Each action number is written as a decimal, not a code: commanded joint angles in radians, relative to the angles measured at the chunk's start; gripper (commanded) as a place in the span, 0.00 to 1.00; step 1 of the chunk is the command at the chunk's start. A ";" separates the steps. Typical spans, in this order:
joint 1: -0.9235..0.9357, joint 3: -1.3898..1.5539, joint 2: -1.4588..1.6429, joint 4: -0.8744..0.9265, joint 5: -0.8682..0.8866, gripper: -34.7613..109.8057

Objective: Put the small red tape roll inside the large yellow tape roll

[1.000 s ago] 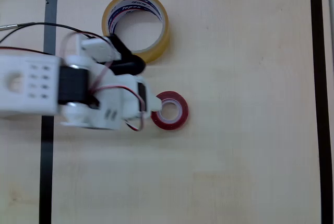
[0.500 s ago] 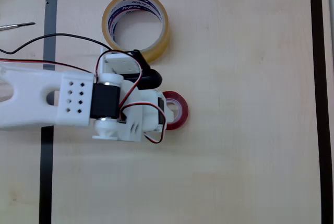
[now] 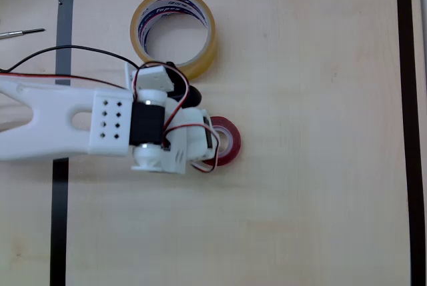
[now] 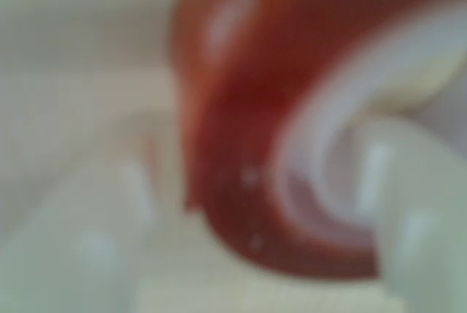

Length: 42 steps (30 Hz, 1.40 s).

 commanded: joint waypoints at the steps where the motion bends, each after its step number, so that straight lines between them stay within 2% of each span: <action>1: 0.002 -0.031 0.040 -0.002 -0.081 0.34; 10: -0.009 -0.048 -0.028 0.003 -0.123 0.29; 13: -0.012 -0.078 -0.051 0.034 -0.126 0.24; 21: -0.009 -0.117 -0.067 0.064 -0.126 0.24; 26: -0.028 -0.118 0.043 0.120 -0.123 0.24; 36: -0.084 -0.167 0.302 0.341 -0.130 0.24; 42: -0.170 -0.149 0.474 0.451 -0.129 0.24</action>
